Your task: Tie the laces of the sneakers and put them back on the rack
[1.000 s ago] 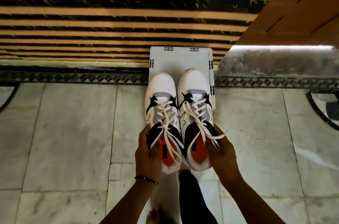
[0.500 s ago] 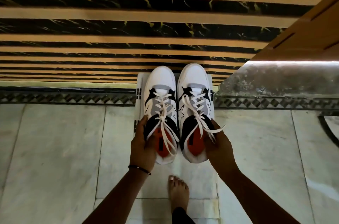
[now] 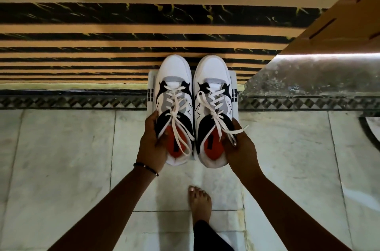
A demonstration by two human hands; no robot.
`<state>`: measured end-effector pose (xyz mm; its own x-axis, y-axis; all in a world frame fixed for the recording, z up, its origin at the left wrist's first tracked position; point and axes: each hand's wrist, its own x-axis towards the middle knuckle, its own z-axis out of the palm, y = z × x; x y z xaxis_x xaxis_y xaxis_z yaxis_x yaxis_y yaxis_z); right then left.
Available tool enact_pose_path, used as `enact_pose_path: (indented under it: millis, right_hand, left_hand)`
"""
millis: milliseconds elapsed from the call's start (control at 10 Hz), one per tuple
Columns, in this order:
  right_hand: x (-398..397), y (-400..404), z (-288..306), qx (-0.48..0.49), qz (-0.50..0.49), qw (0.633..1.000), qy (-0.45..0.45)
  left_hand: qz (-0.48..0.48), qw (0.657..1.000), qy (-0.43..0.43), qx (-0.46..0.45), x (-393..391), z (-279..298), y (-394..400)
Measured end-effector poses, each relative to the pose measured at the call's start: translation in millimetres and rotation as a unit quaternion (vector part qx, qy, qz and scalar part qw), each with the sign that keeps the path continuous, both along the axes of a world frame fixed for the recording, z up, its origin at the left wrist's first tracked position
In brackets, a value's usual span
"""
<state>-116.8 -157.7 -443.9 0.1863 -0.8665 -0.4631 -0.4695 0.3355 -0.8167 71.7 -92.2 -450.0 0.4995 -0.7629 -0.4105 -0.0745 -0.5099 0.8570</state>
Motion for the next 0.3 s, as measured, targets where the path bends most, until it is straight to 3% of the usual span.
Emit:
enact_pose_path:
  millis: [200, 300]
  right_hand:
    - [0.8, 9.3, 17.7, -0.043, -0.019, 0.999, -0.008]
    - [-7.5, 35.0, 56.1, -0.106, -0.051, 0.993, -0.018]
  left_hand:
    - [-0.030, 0.998, -0.052, 0.022, -3.1, 16.4, 13.6]
    - [0.028, 0.997, -0.075, 0.008, -16.8, 43.5, 37.8]
